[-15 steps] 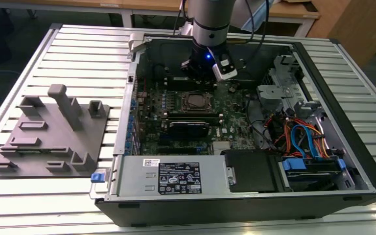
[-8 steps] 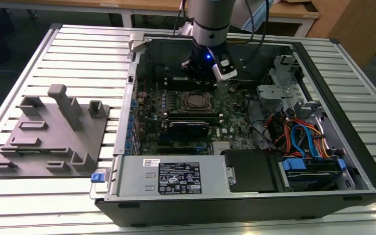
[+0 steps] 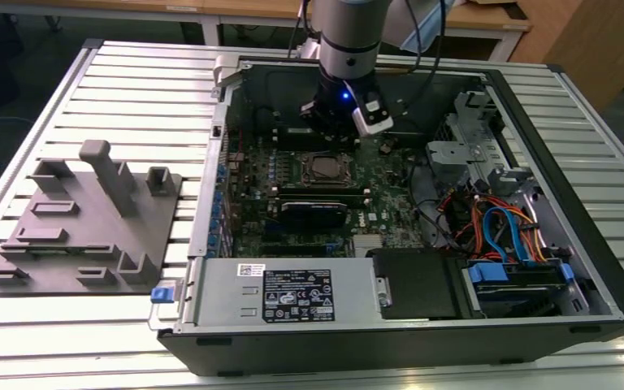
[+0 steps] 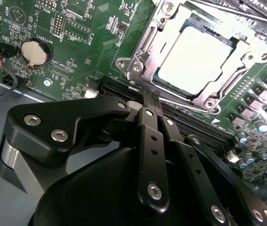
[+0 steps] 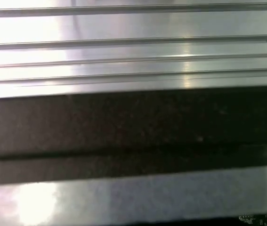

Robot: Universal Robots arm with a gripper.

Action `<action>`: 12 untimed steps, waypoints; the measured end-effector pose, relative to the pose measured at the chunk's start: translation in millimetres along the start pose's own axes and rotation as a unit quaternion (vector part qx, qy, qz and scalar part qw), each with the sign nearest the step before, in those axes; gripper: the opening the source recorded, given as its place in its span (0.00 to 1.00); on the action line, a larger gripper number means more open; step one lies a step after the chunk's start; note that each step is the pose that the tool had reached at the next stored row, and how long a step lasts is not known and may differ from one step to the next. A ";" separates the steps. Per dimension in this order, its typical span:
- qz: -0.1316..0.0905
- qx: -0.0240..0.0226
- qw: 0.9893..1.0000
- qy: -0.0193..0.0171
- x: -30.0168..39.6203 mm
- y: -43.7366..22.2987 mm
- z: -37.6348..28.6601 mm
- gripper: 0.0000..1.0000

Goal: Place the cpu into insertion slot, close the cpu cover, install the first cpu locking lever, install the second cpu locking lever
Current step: 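Install the first cpu locking lever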

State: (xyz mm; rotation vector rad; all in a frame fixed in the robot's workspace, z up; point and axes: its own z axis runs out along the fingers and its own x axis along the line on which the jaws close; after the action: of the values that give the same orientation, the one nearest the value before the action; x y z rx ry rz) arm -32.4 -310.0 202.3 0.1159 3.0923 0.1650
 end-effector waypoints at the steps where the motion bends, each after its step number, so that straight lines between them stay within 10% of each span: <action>1: 0.000 0.000 1.000 0.000 0.0 -0.1 0.4 0.10; 12: 0.000 0.001 1.000 0.000 0.1 -0.4 2.6 0.10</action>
State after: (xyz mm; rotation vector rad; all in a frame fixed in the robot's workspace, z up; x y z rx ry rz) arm -32.4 -310.1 199.7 0.1159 3.0925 0.1623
